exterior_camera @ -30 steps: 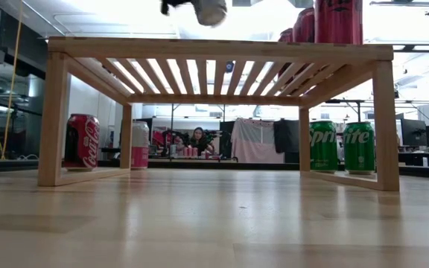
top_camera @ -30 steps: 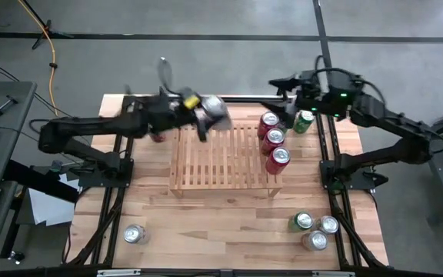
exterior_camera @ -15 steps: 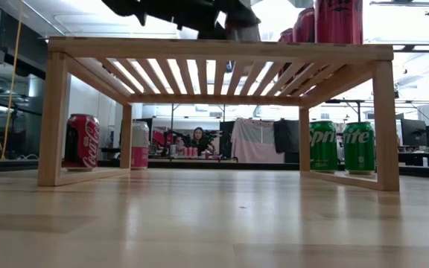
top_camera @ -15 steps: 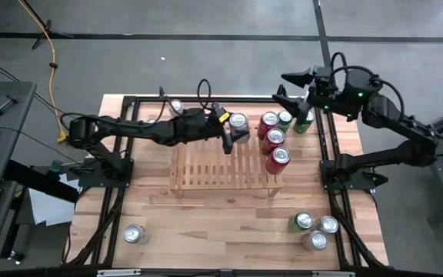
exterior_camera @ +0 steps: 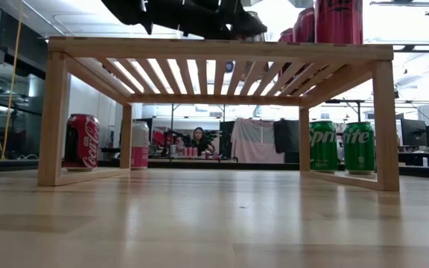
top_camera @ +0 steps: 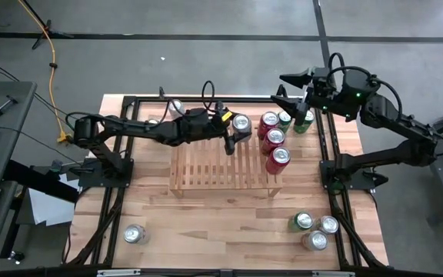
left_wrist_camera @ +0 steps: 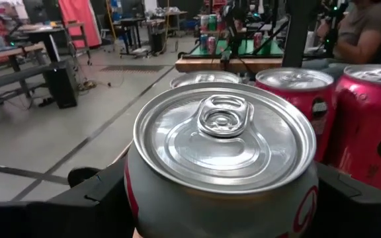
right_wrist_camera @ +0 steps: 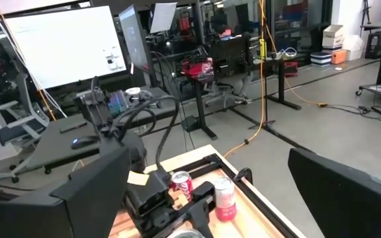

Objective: Place canned beverage on shelf
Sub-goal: Put the bottom left silver soda can on the shelf

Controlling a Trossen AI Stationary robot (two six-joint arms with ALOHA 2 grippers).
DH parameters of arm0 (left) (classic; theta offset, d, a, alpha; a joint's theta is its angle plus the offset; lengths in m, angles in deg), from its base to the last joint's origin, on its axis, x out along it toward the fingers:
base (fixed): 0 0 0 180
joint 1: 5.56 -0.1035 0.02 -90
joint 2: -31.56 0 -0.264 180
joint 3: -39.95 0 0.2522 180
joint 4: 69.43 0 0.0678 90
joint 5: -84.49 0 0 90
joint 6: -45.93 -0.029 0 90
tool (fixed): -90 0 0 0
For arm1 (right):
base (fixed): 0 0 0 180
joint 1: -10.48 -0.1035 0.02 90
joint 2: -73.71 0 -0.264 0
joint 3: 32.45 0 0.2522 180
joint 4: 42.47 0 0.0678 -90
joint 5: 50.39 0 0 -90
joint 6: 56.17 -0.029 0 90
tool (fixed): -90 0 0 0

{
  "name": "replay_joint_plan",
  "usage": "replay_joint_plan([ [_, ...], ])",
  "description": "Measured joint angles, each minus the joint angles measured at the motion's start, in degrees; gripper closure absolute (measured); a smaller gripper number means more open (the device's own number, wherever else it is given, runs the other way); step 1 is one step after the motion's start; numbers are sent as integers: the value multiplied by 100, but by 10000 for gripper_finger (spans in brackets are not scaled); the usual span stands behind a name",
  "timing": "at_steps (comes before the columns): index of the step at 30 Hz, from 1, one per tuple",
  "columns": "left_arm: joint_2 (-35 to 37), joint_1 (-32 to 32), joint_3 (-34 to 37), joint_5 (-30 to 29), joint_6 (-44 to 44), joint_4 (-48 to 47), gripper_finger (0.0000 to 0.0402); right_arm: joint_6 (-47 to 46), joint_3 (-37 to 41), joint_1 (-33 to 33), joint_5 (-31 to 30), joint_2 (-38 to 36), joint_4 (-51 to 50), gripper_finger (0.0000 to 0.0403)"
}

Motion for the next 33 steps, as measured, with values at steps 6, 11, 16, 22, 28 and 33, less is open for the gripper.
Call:
replay_joint_plan([
  [6, -12, -229, -237, 395, 107, -430, 122, -2, 0, 0, -11, 0, 18, 6],
  [11, -12, -395, -423, 810, 151, -679, 122, 1, 0, 0, -122, 0, 17, 6],
  [16, -147, -472, -424, 1006, 397, -477, 122, 11, 0, 0, -125, 0, 16, 6],
  [22, -413, -467, -422, 1056, 441, -379, 122, 6, 0, 0, -129, 0, 17, 6],
  [28, -430, -461, -424, 1128, 450, -377, 122, 0, 0, 0, -129, 0, 18, 6],
  [33, -429, -461, -424, 1126, 438, -392, 122, 0, -1, 0, -129, 0, 18, 6],
])
